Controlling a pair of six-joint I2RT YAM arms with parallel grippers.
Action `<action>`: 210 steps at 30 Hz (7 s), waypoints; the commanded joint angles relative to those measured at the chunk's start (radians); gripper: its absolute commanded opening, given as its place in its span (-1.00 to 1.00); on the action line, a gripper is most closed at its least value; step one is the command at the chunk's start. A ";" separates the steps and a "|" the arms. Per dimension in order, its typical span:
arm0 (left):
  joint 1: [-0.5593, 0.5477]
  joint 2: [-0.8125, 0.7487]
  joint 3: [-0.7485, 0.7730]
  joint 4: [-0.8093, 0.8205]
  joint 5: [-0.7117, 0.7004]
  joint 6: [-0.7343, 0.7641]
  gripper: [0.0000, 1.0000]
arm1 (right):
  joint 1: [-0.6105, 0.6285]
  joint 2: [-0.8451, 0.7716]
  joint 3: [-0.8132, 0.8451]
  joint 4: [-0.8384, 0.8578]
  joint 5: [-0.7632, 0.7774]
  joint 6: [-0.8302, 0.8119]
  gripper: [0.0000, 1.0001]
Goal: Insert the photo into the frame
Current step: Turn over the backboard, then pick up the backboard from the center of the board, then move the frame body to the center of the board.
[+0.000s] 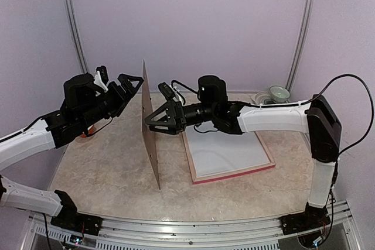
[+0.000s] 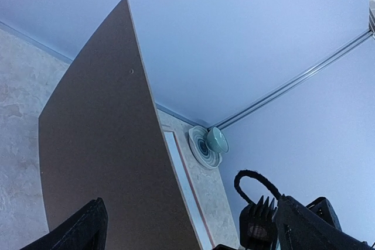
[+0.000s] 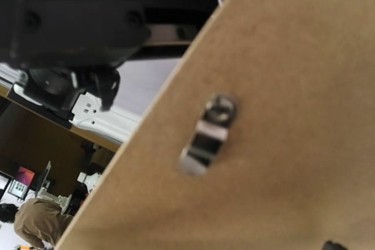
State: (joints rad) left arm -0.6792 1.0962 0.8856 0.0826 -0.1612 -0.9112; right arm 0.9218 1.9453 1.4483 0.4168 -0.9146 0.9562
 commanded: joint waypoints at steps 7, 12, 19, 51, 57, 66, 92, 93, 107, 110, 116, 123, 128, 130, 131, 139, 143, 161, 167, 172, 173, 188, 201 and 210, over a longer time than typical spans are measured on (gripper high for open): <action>0.038 0.036 0.052 -0.079 0.071 -0.003 0.88 | 0.034 0.067 0.037 0.054 -0.023 0.021 0.98; 0.057 0.025 0.044 -0.139 0.080 -0.013 0.78 | 0.033 0.112 0.014 0.028 -0.015 -0.017 0.98; 0.100 -0.042 -0.020 -0.146 0.098 -0.018 0.72 | 0.013 0.182 -0.077 0.087 0.010 -0.006 0.98; 0.274 -0.179 -0.171 -0.205 0.323 -0.016 0.24 | 0.007 0.247 -0.172 0.036 0.049 -0.080 0.98; 0.313 -0.168 -0.152 -0.301 0.387 -0.006 0.15 | 0.005 0.238 -0.176 -0.012 0.061 -0.115 0.98; 0.366 -0.195 -0.113 -0.434 0.446 0.028 0.12 | 0.003 0.245 -0.177 -0.070 0.078 -0.157 0.98; 0.423 -0.237 -0.106 -0.593 0.438 0.084 -0.79 | 0.003 0.246 -0.182 -0.088 0.083 -0.175 0.98; 0.425 -0.237 -0.109 -0.591 0.439 0.084 -0.81 | 0.003 0.244 -0.182 -0.090 0.083 -0.175 0.98; 0.434 -0.272 -0.130 -0.534 0.456 0.060 -1.00 | -0.007 0.130 -0.115 -0.312 0.183 -0.327 0.98; 0.433 -0.291 -0.135 -0.507 0.459 0.063 -1.00 | -0.019 0.083 -0.107 -0.369 0.212 -0.367 0.98; 0.433 -0.324 -0.127 -0.488 0.454 0.081 -1.00 | -0.080 -0.029 -0.142 -0.404 0.219 -0.392 0.98; 0.433 -0.365 -0.116 -0.449 0.473 0.100 -1.00 | -0.219 -0.176 -0.230 -0.457 0.268 -0.422 0.98; 0.434 -0.385 -0.119 -0.424 0.481 0.107 -1.00 | -0.352 -0.276 -0.298 -0.532 0.360 -0.456 0.98; 0.434 -0.392 -0.125 -0.405 0.491 0.108 -1.00 | -0.413 -0.316 -0.324 -0.550 0.390 -0.465 0.98; 0.435 -0.394 -0.130 -0.394 0.497 0.106 -1.00 | -0.444 -0.328 -0.336 -0.563 0.409 -0.471 0.98; 0.434 -0.423 -0.184 -0.284 0.565 0.081 -1.00 | -0.659 -0.380 -0.413 -0.606 0.502 -0.523 0.98; 0.434 -0.434 -0.223 -0.210 0.614 0.056 -1.00 | -0.722 -0.364 -0.442 -0.593 0.502 -0.527 0.98; 0.433 -0.472 -0.408 0.148 0.717 -0.115 -1.00 | -0.805 -0.149 -0.431 -0.497 0.454 -0.511 0.98; 0.432 -0.475 -0.427 0.177 0.718 -0.127 -1.00 | -0.805 -0.111 -0.403 -0.500 0.491 -0.535 0.98; 0.432 -0.478 -0.439 0.179 0.715 -0.130 -1.00 | -0.806 -0.098 -0.403 -0.502 0.509 -0.566 0.71; 0.432 -0.477 -0.441 0.180 0.715 -0.131 -1.00 | -0.806 -0.096 -0.405 -0.498 0.504 -0.570 0.61; 0.433 -0.470 -0.453 0.188 0.711 -0.144 -1.00 | -0.804 -0.130 -0.517 -0.461 0.533 -0.564 -0.29; 0.432 -0.463 -0.466 0.206 0.706 -0.165 -1.00 | -0.779 -0.219 -0.618 -0.437 0.551 -0.538 -0.68; 0.432 -0.466 -0.474 0.207 0.684 -0.163 -1.00 | -0.700 -0.322 -0.704 -0.435 0.602 -0.485 -0.70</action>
State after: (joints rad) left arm -0.2527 0.6445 0.4088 0.1738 0.5381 -1.0702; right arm 0.1768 1.6978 0.7902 -0.0162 -0.3195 0.4198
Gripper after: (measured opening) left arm 0.034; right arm 0.164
